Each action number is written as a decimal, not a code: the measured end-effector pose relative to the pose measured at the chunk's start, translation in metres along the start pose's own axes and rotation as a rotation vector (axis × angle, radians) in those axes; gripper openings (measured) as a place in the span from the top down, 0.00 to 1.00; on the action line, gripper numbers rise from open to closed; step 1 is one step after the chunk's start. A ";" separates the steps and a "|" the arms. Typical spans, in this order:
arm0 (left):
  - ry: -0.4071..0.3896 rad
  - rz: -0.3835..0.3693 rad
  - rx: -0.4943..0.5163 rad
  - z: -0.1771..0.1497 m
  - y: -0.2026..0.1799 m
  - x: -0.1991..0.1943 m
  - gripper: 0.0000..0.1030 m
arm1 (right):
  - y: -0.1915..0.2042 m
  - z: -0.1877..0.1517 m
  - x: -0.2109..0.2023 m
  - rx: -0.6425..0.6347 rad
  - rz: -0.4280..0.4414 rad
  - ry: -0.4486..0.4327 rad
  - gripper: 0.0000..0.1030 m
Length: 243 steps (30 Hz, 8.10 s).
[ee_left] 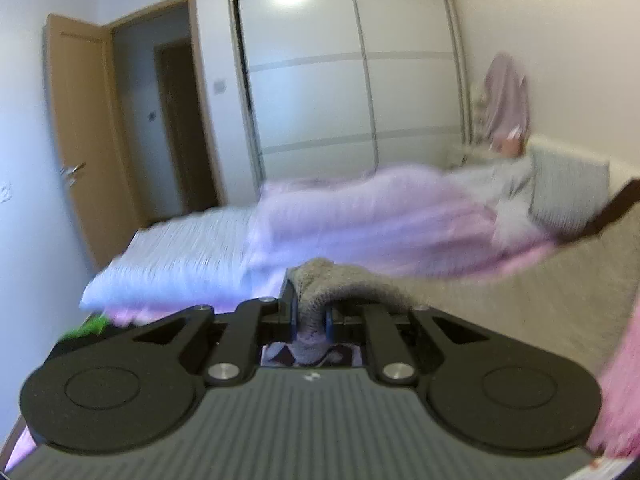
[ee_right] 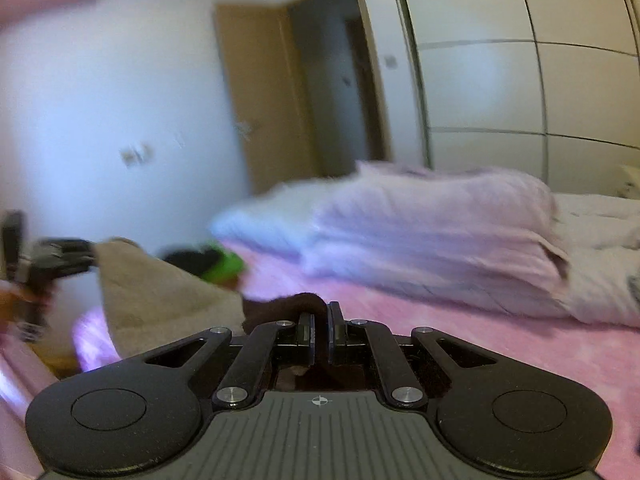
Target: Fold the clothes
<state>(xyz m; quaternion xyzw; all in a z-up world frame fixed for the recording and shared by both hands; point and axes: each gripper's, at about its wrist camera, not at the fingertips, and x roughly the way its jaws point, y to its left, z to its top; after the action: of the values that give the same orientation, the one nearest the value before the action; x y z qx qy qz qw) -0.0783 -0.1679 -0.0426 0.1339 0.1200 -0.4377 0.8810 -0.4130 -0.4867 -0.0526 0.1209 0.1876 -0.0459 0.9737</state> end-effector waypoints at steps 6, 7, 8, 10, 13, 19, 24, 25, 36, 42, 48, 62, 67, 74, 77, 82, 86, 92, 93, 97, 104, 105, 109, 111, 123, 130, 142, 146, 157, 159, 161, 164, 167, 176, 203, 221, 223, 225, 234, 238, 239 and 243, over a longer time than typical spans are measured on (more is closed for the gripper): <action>0.113 -0.083 -0.126 0.052 -0.001 0.151 0.77 | -0.082 0.043 0.055 0.325 -0.118 0.070 0.96; 0.176 -0.066 -0.172 0.047 -0.002 0.183 0.75 | -0.103 0.038 0.077 0.347 -0.197 0.141 0.94; 0.244 -0.060 -0.216 0.039 -0.003 0.210 0.73 | -0.123 0.026 0.100 0.375 -0.289 0.236 0.93; 0.372 -0.047 -0.251 0.012 -0.008 0.248 0.72 | -0.145 -0.006 0.126 0.425 -0.462 0.364 0.92; 0.465 -0.045 -0.218 -0.037 -0.018 0.254 0.63 | -0.138 -0.049 0.129 0.348 -0.536 0.446 0.92; 0.675 -0.034 -0.210 -0.153 -0.036 0.221 0.59 | -0.107 -0.147 0.130 0.416 -0.451 0.575 0.91; 0.784 -0.040 -0.292 -0.219 -0.057 0.182 0.59 | -0.107 -0.206 0.150 0.562 -0.384 0.646 0.45; 0.802 -0.042 -0.315 -0.228 -0.060 0.176 0.59 | -0.102 -0.214 0.156 0.562 -0.392 0.658 0.45; 0.857 -0.046 -0.330 -0.247 -0.077 0.176 0.58 | -0.095 -0.247 0.183 0.526 -0.433 0.737 1.00; 0.803 -0.029 -0.251 -0.230 -0.078 0.191 0.58 | -0.189 -0.145 0.095 0.599 -0.403 0.350 1.00; 0.744 -0.029 -0.157 -0.219 -0.080 0.227 0.47 | -0.337 -0.062 0.012 0.543 -0.982 0.044 0.89; 0.795 0.107 0.009 -0.274 -0.031 0.244 0.21 | -0.251 -0.251 0.098 0.780 -0.607 0.549 0.36; 0.756 0.063 -0.001 -0.290 -0.014 0.253 0.93 | -0.225 -0.287 0.104 0.867 -0.635 0.593 0.36; 0.608 0.113 0.038 -0.244 0.053 0.269 0.93 | -0.172 -0.291 0.105 1.035 -0.440 0.568 0.90; 0.539 0.073 0.070 -0.213 0.089 0.285 0.93 | -0.129 -0.280 0.120 1.144 -0.299 0.522 0.90; 0.445 0.148 0.117 -0.169 0.130 0.313 0.93 | -0.044 -0.245 0.157 1.257 0.012 0.433 0.90; 0.547 0.114 0.239 -0.170 0.138 0.330 0.87 | -0.022 -0.230 0.170 1.057 -0.084 0.618 0.52; 0.624 -0.025 0.208 -0.195 0.123 0.303 0.64 | -0.056 -0.190 0.188 0.506 -0.439 0.630 0.38; 0.630 -0.032 0.171 -0.198 0.121 0.303 0.64 | -0.059 -0.180 0.203 0.392 -0.439 0.595 0.38; 0.638 -0.048 0.113 -0.208 0.102 0.310 0.61 | -0.059 -0.155 0.279 -0.028 -0.378 0.510 0.38; 0.633 -0.097 0.069 -0.209 0.080 0.331 0.60 | -0.117 -0.166 0.369 -0.133 -0.072 0.643 0.97; 0.629 -0.099 0.067 -0.209 0.079 0.332 0.60 | -0.130 -0.155 0.362 -0.124 -0.109 0.609 0.97; 0.639 -0.109 0.006 -0.215 0.073 0.336 0.60 | -0.217 -0.117 0.339 -0.044 -0.456 0.468 0.97; 0.657 -0.109 -0.011 -0.223 0.063 0.338 0.58 | -0.255 -0.119 0.336 0.035 -0.549 0.464 0.81; 0.877 -0.257 -0.331 -0.293 0.033 0.236 0.58 | -0.183 -0.220 0.174 0.784 -0.519 0.379 0.62; 0.975 -0.250 -0.457 -0.322 0.015 0.163 0.58 | -0.070 -0.295 0.121 1.085 -0.342 0.602 0.61; 0.922 -0.267 -0.354 -0.317 -0.011 0.130 0.58 | -0.075 -0.272 0.100 1.012 -0.462 0.329 1.00; 0.887 -0.325 -0.359 -0.319 -0.038 0.129 0.58 | -0.125 -0.283 0.089 0.995 -0.573 0.397 1.00; 0.825 -0.360 -0.585 -0.330 -0.073 0.133 0.95 | -0.114 -0.305 0.087 1.026 -0.496 0.446 0.91; 0.769 -0.348 -0.541 -0.309 -0.061 0.115 0.95 | -0.099 -0.297 0.083 0.994 -0.423 0.503 0.98; 0.739 -0.310 -0.469 -0.286 -0.042 0.092 0.95 | -0.078 -0.284 0.083 0.957 -0.320 0.550 0.99; 0.740 -0.204 -0.341 -0.265 -0.008 0.063 0.95 | -0.041 -0.270 0.084 0.901 -0.167 0.635 0.99; 0.843 -0.176 -0.264 -0.276 -0.001 0.068 0.89 | -0.017 -0.285 0.092 0.860 -0.173 0.761 0.98; 0.852 -0.115 -0.270 -0.288 0.009 0.082 0.79 | -0.015 -0.292 0.094 0.843 -0.370 0.766 0.59; 0.742 -0.021 -0.328 -0.245 -0.037 0.233 0.76 | -0.394 -0.237 0.096 1.052 -0.726 0.134 1.00; 0.745 -0.127 -0.250 -0.213 -0.088 0.267 0.75 | -0.341 -0.221 -0.108 1.319 -1.155 0.158 0.41; 0.764 -0.125 -0.242 -0.216 -0.090 0.268 0.74 | -0.324 -0.255 -0.122 1.378 -1.096 0.113 0.41; 0.788 -0.112 -0.248 -0.221 -0.091 0.268 0.74 | -0.307 -0.287 -0.125 1.410 -1.022 0.076 0.41; 0.801 -0.096 -0.222 -0.223 -0.099 0.266 0.74 | -0.330 -0.274 -0.043 1.257 -0.896 0.077 0.41; 0.791 -0.083 -0.244 -0.221 -0.094 0.262 0.74 | -0.337 -0.259 0.010 1.089 -0.985 0.311 0.51; 0.788 -0.078 -0.247 -0.221 -0.090 0.260 0.73 | -0.335 -0.259 0.013 1.056 -1.018 0.343 0.90; 0.780 -0.036 -0.282 -0.222 -0.063 0.249 0.73 | -0.300 -0.275 -0.038 1.209 -1.103 0.183 0.99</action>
<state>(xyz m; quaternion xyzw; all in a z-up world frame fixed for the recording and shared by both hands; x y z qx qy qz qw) -0.0035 -0.3131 -0.3403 0.1655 0.5058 -0.3488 0.7715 -0.5863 -0.7052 -0.3514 0.5182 0.2415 -0.6007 0.5589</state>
